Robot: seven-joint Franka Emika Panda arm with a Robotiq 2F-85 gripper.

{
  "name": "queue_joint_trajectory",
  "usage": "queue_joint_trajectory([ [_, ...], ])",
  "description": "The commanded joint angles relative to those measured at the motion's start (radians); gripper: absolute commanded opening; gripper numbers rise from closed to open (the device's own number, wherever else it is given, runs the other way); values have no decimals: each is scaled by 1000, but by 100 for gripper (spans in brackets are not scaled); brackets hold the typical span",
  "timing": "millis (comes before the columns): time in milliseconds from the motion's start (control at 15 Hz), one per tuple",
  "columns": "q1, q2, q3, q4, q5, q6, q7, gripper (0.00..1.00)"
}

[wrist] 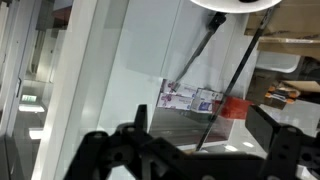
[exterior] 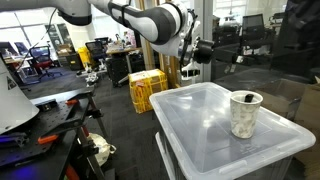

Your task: Put the marker in the cup

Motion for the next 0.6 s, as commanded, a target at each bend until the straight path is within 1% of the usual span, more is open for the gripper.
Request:
queue_joint_trajectory([
  [0, -10, -29, -41, 12, -71, 149, 0, 100],
  [333, -37, -1, -92, 101, -87, 354, 0, 100],
  [533, -66, 9, -108, 171, -51, 458, -31, 100],
])
